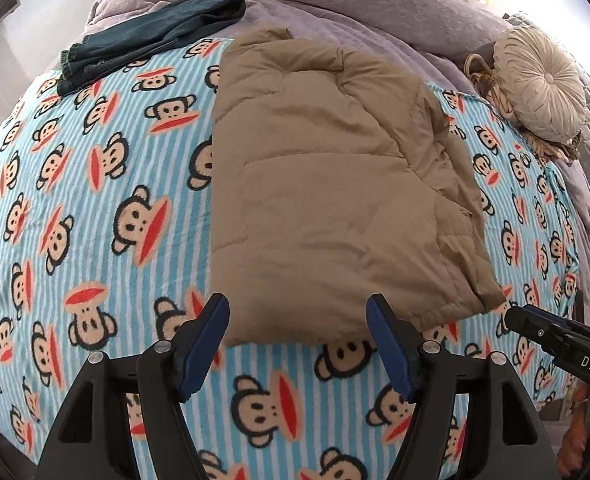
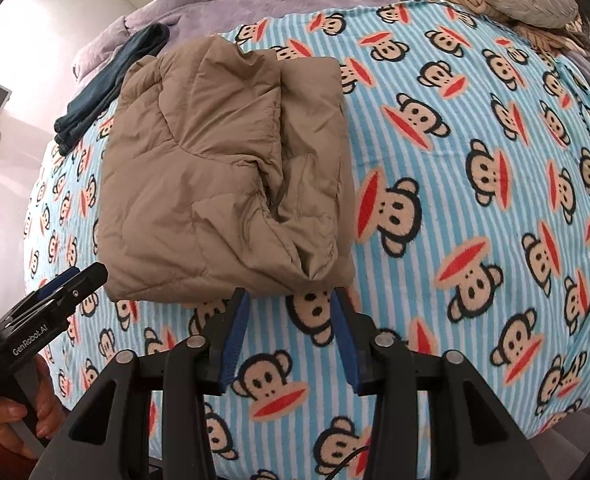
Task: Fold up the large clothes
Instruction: 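Open both grippers and lift them away from the folded jacket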
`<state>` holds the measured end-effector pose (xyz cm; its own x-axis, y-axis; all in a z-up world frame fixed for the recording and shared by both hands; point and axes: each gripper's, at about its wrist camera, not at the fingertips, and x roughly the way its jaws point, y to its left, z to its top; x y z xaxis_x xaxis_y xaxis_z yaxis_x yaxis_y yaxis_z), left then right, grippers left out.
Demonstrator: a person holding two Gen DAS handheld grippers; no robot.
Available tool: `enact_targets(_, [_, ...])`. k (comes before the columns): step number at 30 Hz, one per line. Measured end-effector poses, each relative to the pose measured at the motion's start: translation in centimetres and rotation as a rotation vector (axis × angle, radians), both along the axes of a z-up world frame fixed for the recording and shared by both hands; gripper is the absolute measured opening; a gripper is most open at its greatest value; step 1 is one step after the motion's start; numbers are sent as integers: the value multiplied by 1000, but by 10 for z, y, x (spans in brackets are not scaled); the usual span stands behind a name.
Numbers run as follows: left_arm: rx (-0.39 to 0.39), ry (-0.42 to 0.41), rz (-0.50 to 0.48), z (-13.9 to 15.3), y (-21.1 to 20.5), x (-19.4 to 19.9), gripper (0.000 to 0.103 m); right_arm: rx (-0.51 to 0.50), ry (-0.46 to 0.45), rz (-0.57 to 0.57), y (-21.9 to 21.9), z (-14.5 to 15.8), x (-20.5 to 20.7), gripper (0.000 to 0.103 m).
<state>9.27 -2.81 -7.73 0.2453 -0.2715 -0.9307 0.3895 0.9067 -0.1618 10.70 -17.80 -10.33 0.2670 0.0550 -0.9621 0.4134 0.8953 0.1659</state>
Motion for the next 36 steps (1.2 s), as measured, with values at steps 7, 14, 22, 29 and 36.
enact_targets(7, [6, 1, -14, 8, 5, -17, 72, 7, -18, 14, 10, 12, -9, 52])
enact_targets(14, [13, 13, -13, 15, 14, -36, 72, -1, -25, 30, 20, 25, -16, 60])
enact_targets(22, [5, -41, -5, 34, 25, -52, 103, -33, -18, 25, 23, 34, -20, 71])
enact_targets(29, [-20, -74, 37, 59, 32, -51, 103, -68, -66, 33, 29, 55, -19, 81])
enact_targets(36, [-9, -176, 25, 95, 28, -51, 103, -159, -184, 17, 37, 89, -19, 92])
